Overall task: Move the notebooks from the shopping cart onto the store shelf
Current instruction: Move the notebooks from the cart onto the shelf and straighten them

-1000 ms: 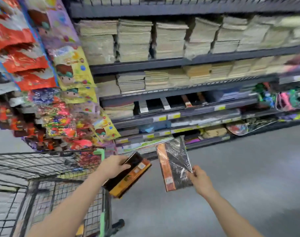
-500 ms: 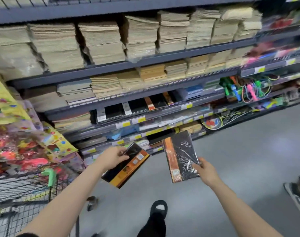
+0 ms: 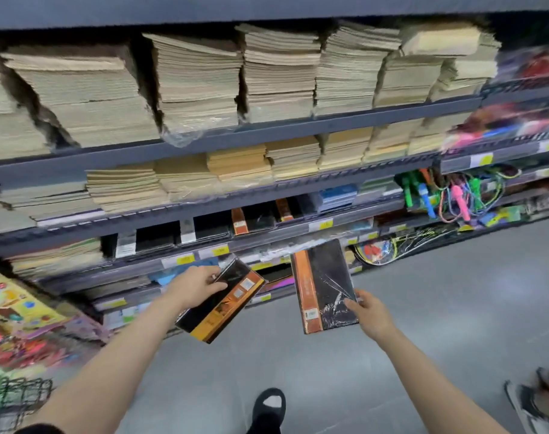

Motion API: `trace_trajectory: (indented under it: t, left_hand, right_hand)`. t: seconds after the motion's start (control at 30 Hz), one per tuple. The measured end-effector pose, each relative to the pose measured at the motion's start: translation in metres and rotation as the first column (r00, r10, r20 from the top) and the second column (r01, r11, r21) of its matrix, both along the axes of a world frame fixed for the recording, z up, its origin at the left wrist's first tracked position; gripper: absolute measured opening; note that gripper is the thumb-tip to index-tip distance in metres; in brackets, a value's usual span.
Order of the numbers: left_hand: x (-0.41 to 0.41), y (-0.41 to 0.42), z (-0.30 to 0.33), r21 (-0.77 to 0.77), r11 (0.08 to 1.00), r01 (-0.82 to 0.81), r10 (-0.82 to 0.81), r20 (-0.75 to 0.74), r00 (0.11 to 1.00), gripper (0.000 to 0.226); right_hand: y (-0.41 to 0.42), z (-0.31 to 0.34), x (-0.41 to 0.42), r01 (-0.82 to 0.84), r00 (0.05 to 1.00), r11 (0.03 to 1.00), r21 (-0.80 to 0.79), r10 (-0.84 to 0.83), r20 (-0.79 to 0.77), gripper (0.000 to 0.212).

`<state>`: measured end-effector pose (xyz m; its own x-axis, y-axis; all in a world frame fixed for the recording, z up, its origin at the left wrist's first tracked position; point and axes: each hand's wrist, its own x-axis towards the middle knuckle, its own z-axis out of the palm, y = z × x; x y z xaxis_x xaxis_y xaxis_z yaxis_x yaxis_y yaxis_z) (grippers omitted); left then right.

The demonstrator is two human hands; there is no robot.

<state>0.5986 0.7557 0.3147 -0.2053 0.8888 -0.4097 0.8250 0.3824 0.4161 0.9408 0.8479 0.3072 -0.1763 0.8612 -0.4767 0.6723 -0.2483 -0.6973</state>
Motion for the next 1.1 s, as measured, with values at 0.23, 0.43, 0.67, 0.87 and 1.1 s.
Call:
trace_trajectory:
  t: [0.23, 0.43, 0.67, 0.87, 1.1]
  left_hand:
    - [0.031, 0.013, -0.004, 0.01, 0.992, -0.125, 0.125, 0.019, 0.992, 0.021]
    - [0.069, -0.012, 0.006, 0.006, 0.927, -0.374, 0.374, 0.031, 0.927, 0.04]
    - [0.061, -0.041, 0.012, 0.002, 0.853, -0.522, 0.521, 0.05, 0.852, 0.039]
    - [-0.003, -0.036, -0.019, 0.035, 0.869, -0.493, 0.492, 0.038, 0.87, 0.043]
    - [-0.059, 0.028, -0.081, 0.241, 0.899, -0.365, 0.365, 0.048, 0.93, 0.016]
  right_hand:
    - [0.066, -0.017, 0.021, -0.146, 0.988, 0.989, -0.032, 0.144, -0.049, 0.012]
    - [0.096, -0.014, 0.017, -0.204, 0.97, 0.971, -0.123, 0.184, -0.159, 0.021]
    - [0.108, -0.001, -0.036, -0.302, 0.937, 0.95, -0.082, 0.279, -0.211, 0.026]
    - [0.118, -0.025, -0.1, -0.224, 0.96, 0.966, -0.131, 0.196, -0.201, 0.041]
    - [0.153, -0.082, -0.162, -0.253, 0.924, 0.967, 0.024, 0.249, -0.291, 0.028]
